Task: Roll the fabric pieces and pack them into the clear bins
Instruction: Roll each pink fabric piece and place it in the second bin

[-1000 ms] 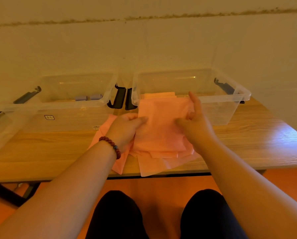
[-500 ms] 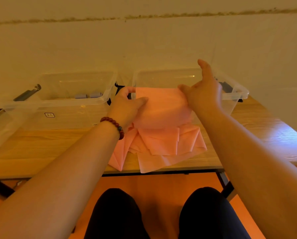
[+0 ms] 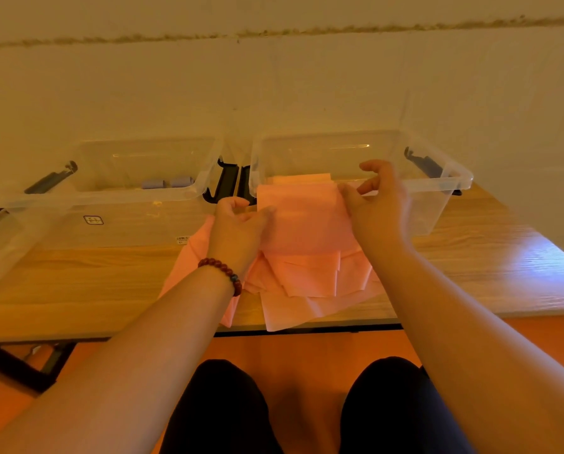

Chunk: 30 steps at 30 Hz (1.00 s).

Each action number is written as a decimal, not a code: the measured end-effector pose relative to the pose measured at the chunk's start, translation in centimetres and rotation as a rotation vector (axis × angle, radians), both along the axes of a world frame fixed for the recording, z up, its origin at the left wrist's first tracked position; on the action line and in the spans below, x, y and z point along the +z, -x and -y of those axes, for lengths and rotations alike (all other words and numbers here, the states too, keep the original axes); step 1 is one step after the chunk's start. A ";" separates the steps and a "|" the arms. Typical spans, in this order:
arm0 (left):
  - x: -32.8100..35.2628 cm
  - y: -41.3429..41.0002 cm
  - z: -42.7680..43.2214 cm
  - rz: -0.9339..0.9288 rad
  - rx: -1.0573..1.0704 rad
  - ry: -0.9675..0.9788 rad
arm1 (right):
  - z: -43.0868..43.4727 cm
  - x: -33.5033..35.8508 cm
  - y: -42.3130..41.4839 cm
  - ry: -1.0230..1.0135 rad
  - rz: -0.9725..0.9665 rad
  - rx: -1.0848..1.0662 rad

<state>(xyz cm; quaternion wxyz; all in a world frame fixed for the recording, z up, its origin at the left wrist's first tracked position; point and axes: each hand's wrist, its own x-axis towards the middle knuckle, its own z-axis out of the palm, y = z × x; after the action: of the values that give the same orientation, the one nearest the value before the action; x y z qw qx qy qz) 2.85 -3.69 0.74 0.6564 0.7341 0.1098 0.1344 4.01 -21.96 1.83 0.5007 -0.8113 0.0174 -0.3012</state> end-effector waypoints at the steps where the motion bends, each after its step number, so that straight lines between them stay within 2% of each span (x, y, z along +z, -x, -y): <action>1: -0.1 0.0 0.0 -0.031 -0.014 0.026 | 0.0 0.0 0.1 -0.010 -0.001 -0.007; 5: 0.6 0.0 0.1 -0.064 -0.058 0.130 | 0.0 -0.1 0.7 -0.123 -0.074 -0.065; 9: 1.7 -0.2 -0.1 0.037 -0.064 0.116 | -0.6 -0.4 1.7 -0.311 -0.312 0.066; 11: 2.0 -0.2 -0.2 0.050 -0.116 0.118 | -0.7 0.0 1.8 -0.349 -0.285 0.120; 14: 2.1 -0.4 -0.2 0.044 -0.199 0.057 | -0.6 1.3 1.2 -0.346 -0.201 0.086; 17: 2.2 -0.9 -0.2 0.056 -0.159 -0.026 | -0.4 2.3 0.5 -0.321 -0.217 0.119; 20: 2.4 -1.2 0.0 0.048 -0.102 -0.045 | -0.3 2.3 -0.1 -0.178 -0.247 0.113; 23: 2.1 -1.0 0.2 0.043 -0.102 -0.016 | -0.4 1.4 -0.2 -0.092 -0.189 0.023; 27: 0.9 0.0 0.0 0.108 -0.135 0.059 | -0.2 -0.3 0.8 -0.178 -0.142 0.043; 30: -0.2 0.8 -0.4 0.091 -0.221 0.059 | -0.2 -1.4 1.7 -0.277 -0.189 0.166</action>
<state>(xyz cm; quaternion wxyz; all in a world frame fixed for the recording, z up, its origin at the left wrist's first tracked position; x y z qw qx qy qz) 2.07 -3.26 0.50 0.6928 0.7153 0.0021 0.0910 2.30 -21.75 0.42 0.6269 -0.7581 0.0385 -0.1758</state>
